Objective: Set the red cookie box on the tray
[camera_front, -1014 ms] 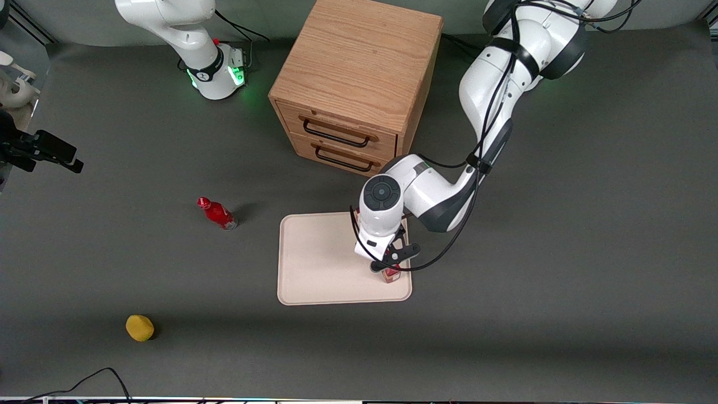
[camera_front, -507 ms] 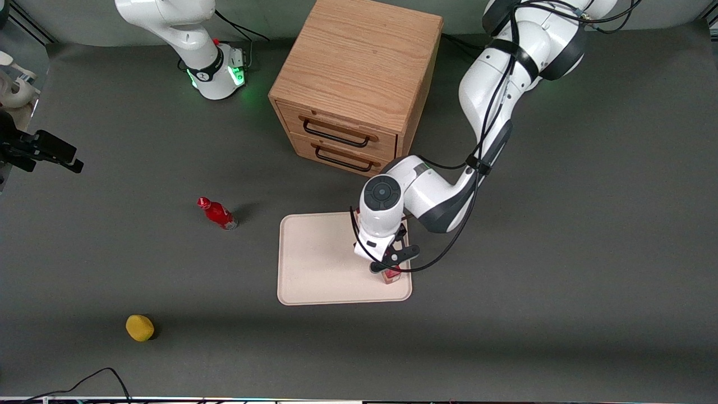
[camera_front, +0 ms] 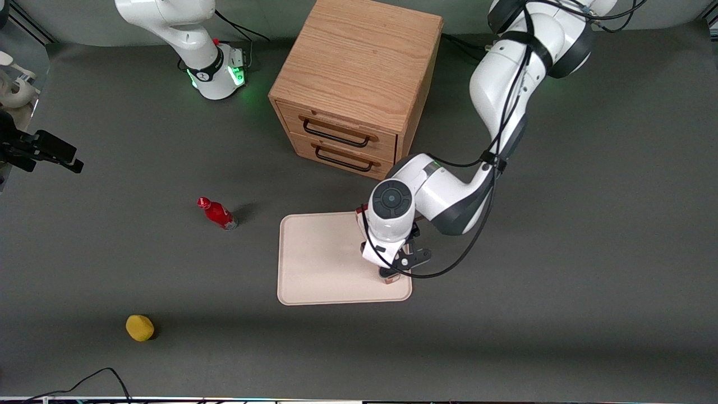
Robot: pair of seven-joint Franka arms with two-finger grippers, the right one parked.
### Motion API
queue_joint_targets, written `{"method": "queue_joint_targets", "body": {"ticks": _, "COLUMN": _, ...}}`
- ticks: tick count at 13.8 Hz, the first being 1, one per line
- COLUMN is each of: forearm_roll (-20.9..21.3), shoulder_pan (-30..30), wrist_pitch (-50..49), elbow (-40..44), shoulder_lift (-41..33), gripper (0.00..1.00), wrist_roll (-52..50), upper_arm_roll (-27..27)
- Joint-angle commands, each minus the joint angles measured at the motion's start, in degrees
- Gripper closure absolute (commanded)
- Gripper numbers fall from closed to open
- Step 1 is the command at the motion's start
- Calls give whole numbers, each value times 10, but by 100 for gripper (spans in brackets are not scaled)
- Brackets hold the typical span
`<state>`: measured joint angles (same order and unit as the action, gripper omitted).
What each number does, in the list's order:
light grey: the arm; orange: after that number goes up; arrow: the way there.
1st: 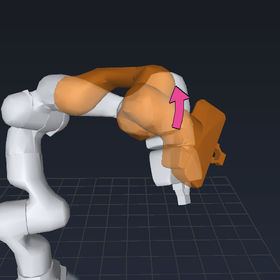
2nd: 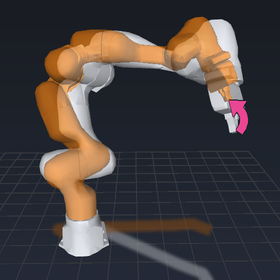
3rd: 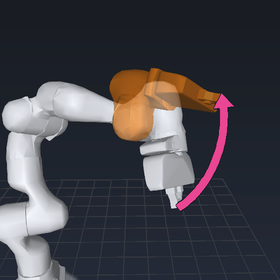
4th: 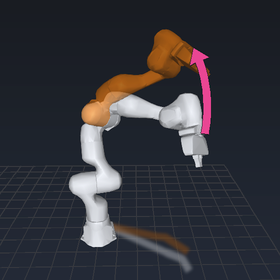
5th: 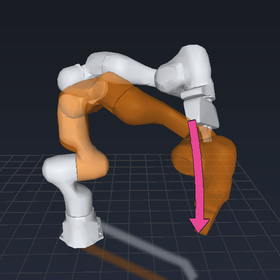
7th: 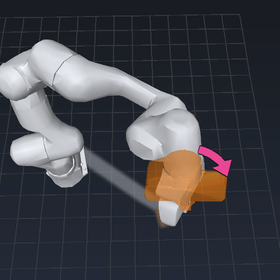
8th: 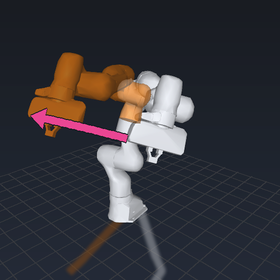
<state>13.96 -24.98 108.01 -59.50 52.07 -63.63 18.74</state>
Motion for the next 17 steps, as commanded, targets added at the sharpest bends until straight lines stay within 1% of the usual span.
{"method": "queue_joint_targets", "body": {"ticks": 1, "forearm_roll": -38, "shoulder_pan": 13, "wrist_pitch": -94, "elbow": 4, "shoulder_lift": -56, "gripper": 0, "wrist_roll": 27, "upper_arm_roll": 7}}
{"method": "queue_joint_targets", "body": {"ticks": 2, "forearm_roll": -46, "shoulder_pan": 22, "wrist_pitch": -134, "elbow": 4, "shoulder_lift": -78, "gripper": 0, "wrist_roll": 40, "upper_arm_roll": 8}}
{"method": "queue_joint_targets", "body": {"ticks": 3, "forearm_roll": -67, "shoulder_pan": 27, "wrist_pitch": -177, "elbow": 0, "shoulder_lift": -114, "gripper": 0, "wrist_roll": 63, "upper_arm_roll": 6}}
{"method": "queue_joint_targets", "body": {"ticks": 4, "forearm_roll": -97, "shoulder_pan": 41, "wrist_pitch": -204, "elbow": -8, "shoulder_lift": -155, "gripper": 0, "wrist_roll": 90, "upper_arm_roll": 3}}
{"method": "queue_joint_targets", "body": {"ticks": 5, "forearm_roll": -107, "shoulder_pan": 56, "wrist_pitch": -228, "elbow": -33, "shoulder_lift": -187, "gripper": 0, "wrist_roll": 109, "upper_arm_roll": 3}}
{"method": "queue_joint_targets", "body": {"ticks": 6, "forearm_roll": -109, "shoulder_pan": 67, "wrist_pitch": -238, "elbow": -70, "shoulder_lift": -230, "gripper": 0, "wrist_roll": 127, "upper_arm_roll": 2}}
{"method": "queue_joint_targets", "body": {"ticks": 10, "forearm_roll": -121, "shoulder_pan": 145, "wrist_pitch": -233, "elbow": -237, "shoulder_lift": -381, "gripper": 0, "wrist_roll": 289, "upper_arm_roll": -3}}
{"method": "queue_joint_targets", "body": {"ticks": 14, "forearm_roll": -123, "shoulder_pan": 149, "wrist_pitch": -172, "elbow": -411, "shoulder_lift": -516, "gripper": 0, "wrist_roll": 417, "upper_arm_roll": -76}}
{"method": "queue_joint_targets", "body": {"ticks": 15, "forearm_roll": -123, "shoulder_pan": 148, "wrist_pitch": -164, "elbow": -441, "shoulder_lift": -545, "gripper": 0, "wrist_roll": 456, "upper_arm_roll": -99}}
{"method": "queue_joint_targets", "body": {"ticks": 17, "forearm_roll": -124, "shoulder_pan": 147, "wrist_pitch": -165, "elbow": -473, "shoulder_lift": -580, "gripper": 0, "wrist_roll": 490, "upper_arm_roll": -132}}
